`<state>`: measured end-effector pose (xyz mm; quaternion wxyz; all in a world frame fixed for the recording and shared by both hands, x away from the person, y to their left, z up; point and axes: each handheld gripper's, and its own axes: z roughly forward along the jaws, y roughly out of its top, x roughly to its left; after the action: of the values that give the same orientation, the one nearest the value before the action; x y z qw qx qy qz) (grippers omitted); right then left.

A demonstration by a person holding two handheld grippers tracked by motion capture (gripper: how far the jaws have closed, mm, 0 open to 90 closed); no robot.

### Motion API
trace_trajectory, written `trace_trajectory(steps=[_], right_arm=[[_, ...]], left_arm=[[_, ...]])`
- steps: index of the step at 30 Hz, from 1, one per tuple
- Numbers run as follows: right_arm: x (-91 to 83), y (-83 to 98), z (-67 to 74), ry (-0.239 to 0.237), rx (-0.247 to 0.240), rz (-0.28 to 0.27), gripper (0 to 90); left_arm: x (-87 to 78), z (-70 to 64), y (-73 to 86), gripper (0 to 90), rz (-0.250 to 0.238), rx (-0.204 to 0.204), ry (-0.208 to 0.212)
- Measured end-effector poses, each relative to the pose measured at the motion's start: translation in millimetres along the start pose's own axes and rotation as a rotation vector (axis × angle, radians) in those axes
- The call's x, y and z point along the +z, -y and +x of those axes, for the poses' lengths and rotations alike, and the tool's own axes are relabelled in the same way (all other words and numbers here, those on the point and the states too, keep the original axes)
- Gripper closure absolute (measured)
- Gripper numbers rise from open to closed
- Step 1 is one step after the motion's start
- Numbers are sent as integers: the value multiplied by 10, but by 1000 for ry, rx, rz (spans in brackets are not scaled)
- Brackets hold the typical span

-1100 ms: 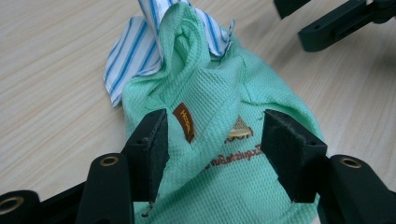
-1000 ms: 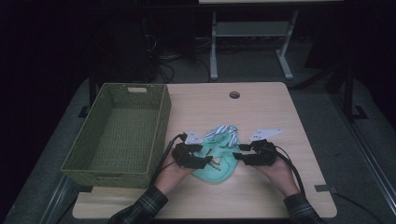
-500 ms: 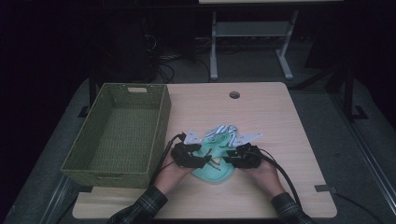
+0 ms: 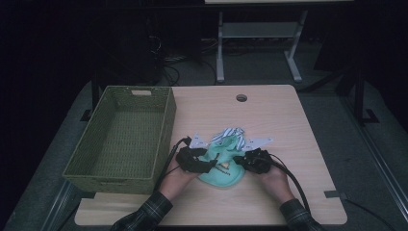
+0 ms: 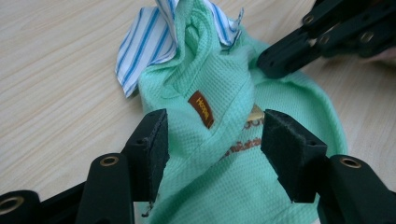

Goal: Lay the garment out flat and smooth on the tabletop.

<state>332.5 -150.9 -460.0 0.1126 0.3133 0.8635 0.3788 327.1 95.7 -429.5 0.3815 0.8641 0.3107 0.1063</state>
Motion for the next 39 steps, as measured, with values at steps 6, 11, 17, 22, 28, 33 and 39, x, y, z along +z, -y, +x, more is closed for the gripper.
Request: trace_trajectory(steps=[6, 11, 17, 22, 28, 33, 39], right_arm=[[-80, 27, -79, -4, 29, -8, 878], [19, 42, -72, -28, 53, 3, 685], [83, 62, -42, 10, 39, 24, 789], [17, 55, -75, 13, 33, 25, 883], [-126, 51, -89, 16, 29, 6, 885], [-300, 102, -127, 24, 28, -15, 885], [-479, 241, -247, 49, 59, -24, 885]], left_arm=[[13, -6, -1, 408, 3, 2, 3], [19, -5, 0, 408, 5, 1, 2], [21, 2, 5, 408, 9, -1, 1], [23, 8, 8, 408, 13, -2, -1], [23, 23, 9, 408, 15, -4, -7], [29, 22, 10, 408, 16, -3, -9], [32, 15, 6, 428, 15, -2, -5]])
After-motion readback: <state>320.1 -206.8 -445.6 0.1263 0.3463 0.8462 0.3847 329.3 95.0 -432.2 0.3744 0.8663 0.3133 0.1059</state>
